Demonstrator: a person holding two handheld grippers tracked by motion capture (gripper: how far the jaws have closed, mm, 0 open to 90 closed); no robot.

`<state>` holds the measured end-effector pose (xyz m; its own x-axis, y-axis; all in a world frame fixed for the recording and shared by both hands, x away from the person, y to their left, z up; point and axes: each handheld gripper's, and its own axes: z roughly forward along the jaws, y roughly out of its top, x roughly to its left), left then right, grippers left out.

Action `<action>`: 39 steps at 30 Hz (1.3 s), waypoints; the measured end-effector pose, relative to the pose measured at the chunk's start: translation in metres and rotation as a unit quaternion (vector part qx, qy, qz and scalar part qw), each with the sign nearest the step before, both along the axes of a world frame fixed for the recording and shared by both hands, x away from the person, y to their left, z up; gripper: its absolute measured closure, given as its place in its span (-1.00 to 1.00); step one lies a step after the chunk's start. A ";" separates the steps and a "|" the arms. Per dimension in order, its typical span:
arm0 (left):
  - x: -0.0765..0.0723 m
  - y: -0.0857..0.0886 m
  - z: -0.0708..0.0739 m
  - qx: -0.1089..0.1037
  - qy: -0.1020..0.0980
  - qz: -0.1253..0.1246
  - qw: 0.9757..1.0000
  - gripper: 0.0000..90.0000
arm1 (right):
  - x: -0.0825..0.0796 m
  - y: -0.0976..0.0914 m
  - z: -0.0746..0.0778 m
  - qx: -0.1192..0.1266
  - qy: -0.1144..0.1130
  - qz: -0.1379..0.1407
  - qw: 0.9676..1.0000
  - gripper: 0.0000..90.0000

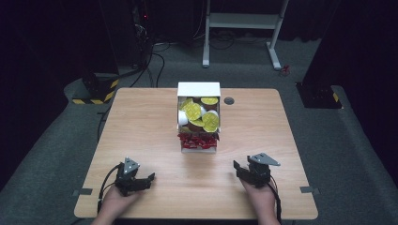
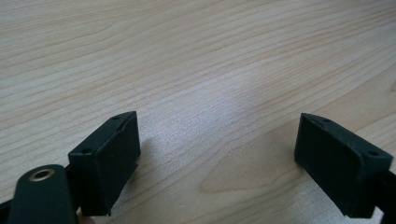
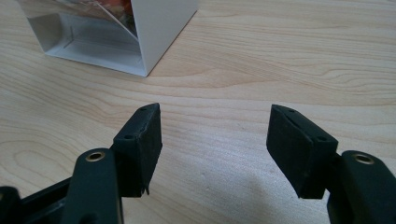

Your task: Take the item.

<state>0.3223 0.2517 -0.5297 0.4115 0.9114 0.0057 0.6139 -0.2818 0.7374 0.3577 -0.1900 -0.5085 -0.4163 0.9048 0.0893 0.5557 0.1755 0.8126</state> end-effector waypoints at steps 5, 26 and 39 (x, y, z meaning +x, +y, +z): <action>0.001 0.000 0.000 -0.001 0.000 0.000 1.000 -0.67 | -0.004 0.000 0.001 -0.004 -0.001 0.000 1.000 -0.20; 0.003 -0.001 0.000 -0.002 0.002 0.001 1.000 -0.67 | -0.012 0.013 0.008 0.006 -0.022 0.031 0.999 -0.16; 0.002 -0.001 0.000 0.000 0.006 -0.001 1.000 -0.68 | -0.006 0.017 0.023 0.007 -0.033 0.032 0.999 0.05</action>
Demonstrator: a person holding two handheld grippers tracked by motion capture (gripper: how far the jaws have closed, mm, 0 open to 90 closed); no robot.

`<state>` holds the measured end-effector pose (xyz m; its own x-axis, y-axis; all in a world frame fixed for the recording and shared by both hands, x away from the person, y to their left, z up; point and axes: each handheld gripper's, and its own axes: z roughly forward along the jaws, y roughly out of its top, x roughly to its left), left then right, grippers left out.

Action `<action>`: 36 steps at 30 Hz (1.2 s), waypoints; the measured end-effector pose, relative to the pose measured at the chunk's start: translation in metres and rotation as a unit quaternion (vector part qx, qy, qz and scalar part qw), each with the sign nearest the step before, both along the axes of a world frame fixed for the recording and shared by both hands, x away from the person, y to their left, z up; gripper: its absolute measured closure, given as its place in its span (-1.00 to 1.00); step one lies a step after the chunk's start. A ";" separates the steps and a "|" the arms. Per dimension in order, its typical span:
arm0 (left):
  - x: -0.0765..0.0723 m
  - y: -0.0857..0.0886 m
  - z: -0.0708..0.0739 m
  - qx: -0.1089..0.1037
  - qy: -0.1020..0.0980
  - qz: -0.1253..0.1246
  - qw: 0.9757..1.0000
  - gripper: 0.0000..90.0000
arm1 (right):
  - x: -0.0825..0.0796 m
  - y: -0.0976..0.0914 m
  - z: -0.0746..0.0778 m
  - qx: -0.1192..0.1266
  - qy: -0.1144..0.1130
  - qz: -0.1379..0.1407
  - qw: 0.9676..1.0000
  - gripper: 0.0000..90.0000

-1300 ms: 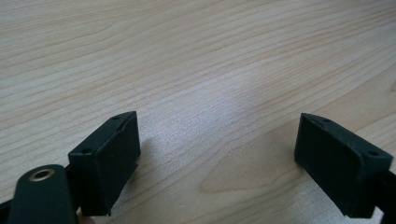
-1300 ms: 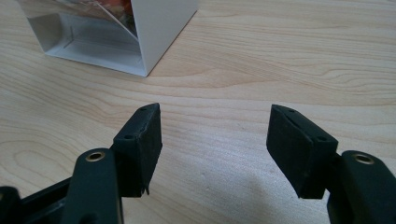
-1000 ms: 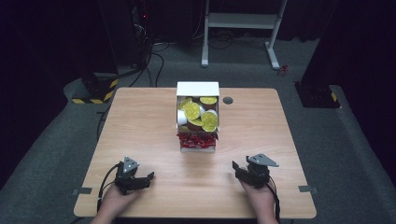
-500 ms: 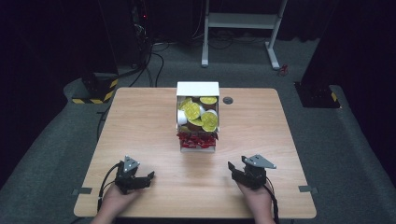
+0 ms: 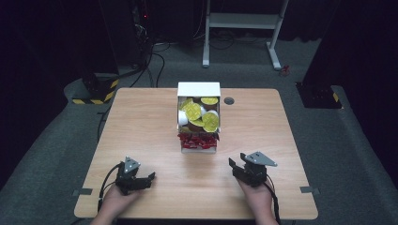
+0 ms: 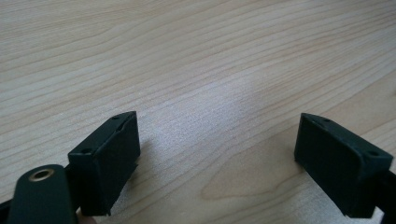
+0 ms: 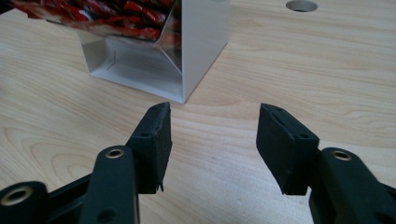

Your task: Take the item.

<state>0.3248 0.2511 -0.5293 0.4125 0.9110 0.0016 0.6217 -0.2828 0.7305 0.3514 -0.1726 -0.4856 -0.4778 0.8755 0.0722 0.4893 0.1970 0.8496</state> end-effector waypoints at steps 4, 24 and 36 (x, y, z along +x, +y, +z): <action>0.000 0.000 0.000 0.000 -0.001 0.001 1.000 -0.68 | 0.004 0.002 0.006 -0.001 0.004 -0.003 1.000 0.07; 0.002 0.000 0.000 -0.001 -0.003 -0.010 1.000 -0.68 | 0.017 0.013 0.029 0.009 -0.011 -0.036 0.999 -0.06; 0.001 -0.001 0.000 -0.002 -0.003 -0.010 1.000 -0.68 | 0.023 0.032 0.036 0.017 -0.012 -0.005 1.000 -0.11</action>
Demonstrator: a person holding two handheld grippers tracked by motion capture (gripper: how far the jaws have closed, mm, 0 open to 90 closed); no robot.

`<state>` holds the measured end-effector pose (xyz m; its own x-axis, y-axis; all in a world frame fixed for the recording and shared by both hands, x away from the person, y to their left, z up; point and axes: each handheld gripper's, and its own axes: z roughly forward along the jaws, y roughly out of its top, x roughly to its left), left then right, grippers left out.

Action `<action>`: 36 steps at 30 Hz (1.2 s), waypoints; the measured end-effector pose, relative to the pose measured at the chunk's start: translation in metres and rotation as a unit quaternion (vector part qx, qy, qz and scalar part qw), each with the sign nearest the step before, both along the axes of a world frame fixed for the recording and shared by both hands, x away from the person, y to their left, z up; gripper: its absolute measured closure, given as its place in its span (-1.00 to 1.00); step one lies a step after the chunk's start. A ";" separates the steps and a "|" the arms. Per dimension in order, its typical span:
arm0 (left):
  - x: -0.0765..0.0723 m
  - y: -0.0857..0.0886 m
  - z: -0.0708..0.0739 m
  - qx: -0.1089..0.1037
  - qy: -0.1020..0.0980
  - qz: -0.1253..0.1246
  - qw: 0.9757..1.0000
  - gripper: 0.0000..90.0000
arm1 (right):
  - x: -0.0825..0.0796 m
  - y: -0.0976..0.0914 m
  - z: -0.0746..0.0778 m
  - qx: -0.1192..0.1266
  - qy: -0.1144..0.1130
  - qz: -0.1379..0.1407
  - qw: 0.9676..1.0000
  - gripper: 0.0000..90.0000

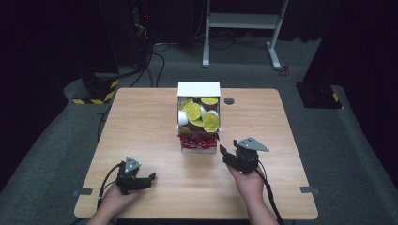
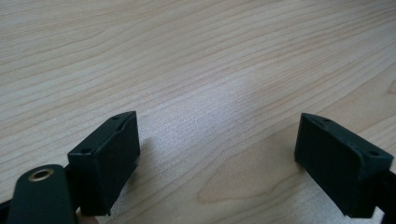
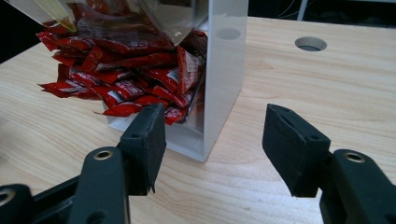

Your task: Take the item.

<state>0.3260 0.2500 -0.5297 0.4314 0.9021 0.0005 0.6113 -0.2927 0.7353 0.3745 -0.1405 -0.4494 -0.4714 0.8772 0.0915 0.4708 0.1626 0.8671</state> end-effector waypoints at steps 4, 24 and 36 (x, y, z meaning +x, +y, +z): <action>-0.001 0.000 0.000 0.004 -0.002 -0.003 1.000 -0.68 | 0.002 0.003 0.000 0.001 0.003 0.001 1.000 -0.11; -0.001 0.000 0.000 0.003 0.000 -0.003 1.000 -0.69 | 0.017 0.020 0.005 -0.015 -0.011 0.010 1.000 0.00; 0.000 0.000 0.000 0.002 0.000 -0.003 1.000 -0.69 | 0.025 0.022 0.003 -0.022 -0.009 0.011 1.000 0.28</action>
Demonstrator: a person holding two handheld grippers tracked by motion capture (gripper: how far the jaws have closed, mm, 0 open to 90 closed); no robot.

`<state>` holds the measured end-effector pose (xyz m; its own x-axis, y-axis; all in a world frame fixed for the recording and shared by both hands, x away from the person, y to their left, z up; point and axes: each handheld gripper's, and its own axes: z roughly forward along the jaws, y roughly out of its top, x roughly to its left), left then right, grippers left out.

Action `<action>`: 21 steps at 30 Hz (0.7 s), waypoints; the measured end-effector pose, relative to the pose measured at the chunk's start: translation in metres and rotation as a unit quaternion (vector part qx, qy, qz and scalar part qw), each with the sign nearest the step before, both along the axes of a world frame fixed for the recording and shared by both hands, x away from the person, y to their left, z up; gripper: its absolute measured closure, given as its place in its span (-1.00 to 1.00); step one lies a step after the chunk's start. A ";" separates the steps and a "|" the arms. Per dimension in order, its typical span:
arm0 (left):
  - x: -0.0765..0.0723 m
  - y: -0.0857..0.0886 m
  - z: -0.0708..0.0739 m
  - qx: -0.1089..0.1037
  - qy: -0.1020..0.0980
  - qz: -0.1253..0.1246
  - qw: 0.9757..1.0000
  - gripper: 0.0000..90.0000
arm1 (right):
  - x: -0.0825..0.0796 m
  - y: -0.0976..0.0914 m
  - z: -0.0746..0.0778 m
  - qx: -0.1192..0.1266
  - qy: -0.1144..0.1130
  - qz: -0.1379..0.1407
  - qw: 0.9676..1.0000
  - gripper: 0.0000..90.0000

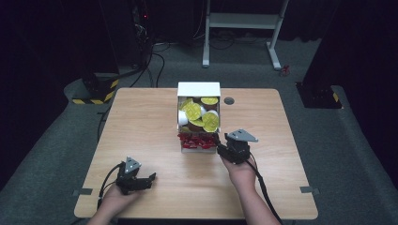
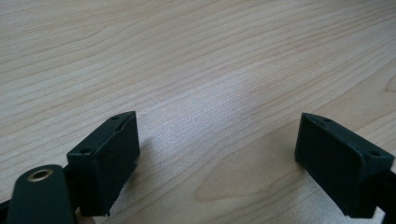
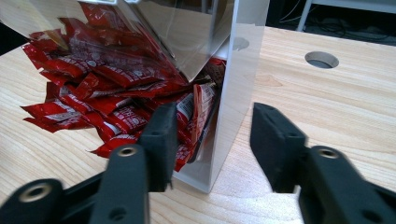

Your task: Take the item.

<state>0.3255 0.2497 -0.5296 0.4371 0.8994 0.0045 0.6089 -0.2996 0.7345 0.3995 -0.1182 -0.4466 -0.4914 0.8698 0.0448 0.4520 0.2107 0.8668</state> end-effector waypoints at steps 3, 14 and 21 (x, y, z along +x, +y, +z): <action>0.000 0.000 0.000 0.000 0.001 0.000 1.000 -0.69 | 0.000 0.001 0.000 0.000 -0.004 0.003 1.000 0.35; 0.000 0.000 0.000 -0.001 0.002 0.000 1.000 -0.69 | 0.006 0.009 0.003 -0.007 -0.004 0.008 1.000 0.56; 0.000 0.000 0.000 -0.002 0.002 0.000 1.000 -0.69 | 0.009 0.012 0.000 0.000 0.000 0.004 1.000 0.65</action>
<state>0.3259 0.2494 -0.5297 0.4364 0.8997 0.0003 0.6114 -0.2968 0.7336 0.4086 -0.1062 -0.4471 -0.4981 0.8660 0.0451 0.4503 0.2138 0.8669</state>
